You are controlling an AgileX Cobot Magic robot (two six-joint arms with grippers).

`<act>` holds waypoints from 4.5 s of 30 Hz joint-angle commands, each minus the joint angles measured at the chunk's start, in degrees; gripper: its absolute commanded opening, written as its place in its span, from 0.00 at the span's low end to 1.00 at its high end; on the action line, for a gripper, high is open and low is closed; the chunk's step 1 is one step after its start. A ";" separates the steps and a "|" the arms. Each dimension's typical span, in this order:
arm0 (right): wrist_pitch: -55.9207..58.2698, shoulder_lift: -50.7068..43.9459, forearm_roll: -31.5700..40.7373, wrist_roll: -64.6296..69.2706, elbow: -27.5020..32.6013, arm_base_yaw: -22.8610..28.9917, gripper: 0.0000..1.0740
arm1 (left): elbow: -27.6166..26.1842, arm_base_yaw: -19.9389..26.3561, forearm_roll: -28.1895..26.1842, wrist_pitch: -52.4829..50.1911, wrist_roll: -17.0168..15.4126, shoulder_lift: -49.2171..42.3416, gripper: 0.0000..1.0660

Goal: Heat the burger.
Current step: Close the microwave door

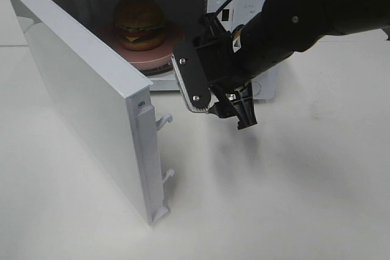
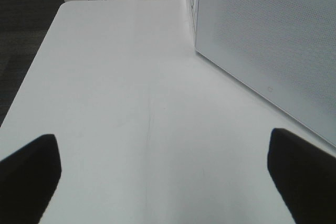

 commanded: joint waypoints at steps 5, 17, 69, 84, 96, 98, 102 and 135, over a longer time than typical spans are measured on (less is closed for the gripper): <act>-1.60 -6.25 -0.17 2.41 5.61 -0.06 0.71 | 0.11 -0.23 -0.06 -0.29 0.00 -1.32 0.94; -2.52 -18.05 -0.06 13.29 16.16 0.00 0.71 | 0.11 -0.23 -0.06 -0.29 0.00 -1.32 0.94; 48.01 -68.93 -2.01 81.93 22.52 -22.57 0.69 | 0.11 -0.23 -0.06 -0.29 0.00 -1.32 0.94; 48.01 -89.90 -0.17 82.96 22.86 -34.78 0.69 | 0.11 -0.23 -0.06 -0.29 0.00 -1.32 0.94; 47.04 -102.22 1.09 82.68 31.86 -36.10 0.69 | 0.11 -0.23 -0.06 -0.29 0.00 -1.20 0.94; 47.04 -102.22 1.26 82.51 31.86 -36.10 0.69 | 0.11 -0.23 -0.06 -0.29 0.00 -1.20 0.94; 47.04 -102.22 1.38 82.33 31.86 -36.10 0.69 | 0.11 -0.23 -0.06 -0.29 0.00 -1.20 0.94; 47.04 -102.22 1.38 82.33 31.86 -33.92 0.69 | 0.11 -0.23 -0.11 -0.29 0.00 -1.20 0.94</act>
